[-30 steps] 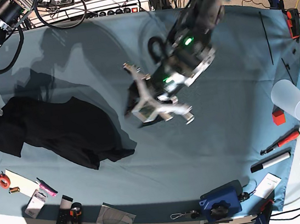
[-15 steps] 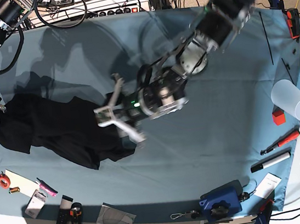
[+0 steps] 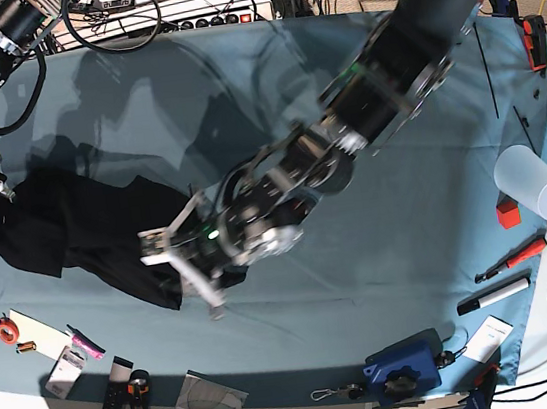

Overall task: Layout the t-shirt on the table in an organized manner, then fold the t-shirt properly
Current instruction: 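Reach the left gripper across and grasp the t-shirt's loose fabric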

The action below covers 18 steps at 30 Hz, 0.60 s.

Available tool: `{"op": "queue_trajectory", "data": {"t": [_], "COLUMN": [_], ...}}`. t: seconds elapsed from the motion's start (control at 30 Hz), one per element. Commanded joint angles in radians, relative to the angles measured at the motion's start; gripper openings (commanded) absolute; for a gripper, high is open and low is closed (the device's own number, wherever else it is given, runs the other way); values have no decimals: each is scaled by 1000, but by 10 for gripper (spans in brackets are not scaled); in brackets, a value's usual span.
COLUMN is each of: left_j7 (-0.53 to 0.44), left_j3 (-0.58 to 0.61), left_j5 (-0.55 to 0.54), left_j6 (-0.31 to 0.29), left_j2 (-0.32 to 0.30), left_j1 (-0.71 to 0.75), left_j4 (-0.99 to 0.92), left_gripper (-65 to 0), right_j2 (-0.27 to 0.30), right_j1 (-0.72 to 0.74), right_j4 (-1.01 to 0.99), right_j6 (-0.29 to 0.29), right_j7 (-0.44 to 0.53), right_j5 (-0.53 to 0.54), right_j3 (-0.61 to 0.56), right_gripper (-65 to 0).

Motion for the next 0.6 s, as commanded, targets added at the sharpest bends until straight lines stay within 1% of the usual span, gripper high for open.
{"op": "queue_trajectory", "data": {"t": [0.0, 0.1, 0.2, 0.27, 0.3, 0.33, 0.4, 0.5, 0.53, 0.57], "left_j7": [-18, -18, -19, -19, -18, -18, -18, -16, -9, 6], "left_j3": [-6, -6, -6, -6, -6, -6, -6, -6, -6, -7], "left_j5": [4, 8, 40, 39, 39, 39, 24, -34, -50, -68], "left_j6": [-3, -56, -95, -105, -105, -105, -105, -105, -105, -102], "left_j2": [23, 32, 29, 30, 30, 29, 29, 29, 29, 29], "left_j1": [-39, -53, -53, -52, -49, -46, -41, -33, -31, -29], "left_j4": [-1, -40, -75, -105, -117, -126, -138, -142, -142, -141], "left_gripper": [-354, -354, -354, -359, -374, -399, -475, -636, -650, -650], "right_j2": [24, 24, 24, 24, 24, 24, 24, 24, 24, 25], "right_j1": [11, 11, 11, 11, 11, 11, 11, 11, 11, 11], "right_j4": [16, 16, 16, 16, 16, 16, 16, 16, 16, 16], "right_j6": [5, 5, 5, 5, 5, 5, 5, 5, 5, 5], "right_j7": [23, 23, 24, 24, 24, 25, 27, 27, 27, 26], "right_j5": [8, 1, 1, 2, 2, 2, 2, 1, 2, 1], "right_j3": [2, 2, 2, 2, 2, 2, 2, 2, 2, 2], "right_gripper": [-650, -650, -650, -650, -650, -650, -650, -650, -650, -650]}}
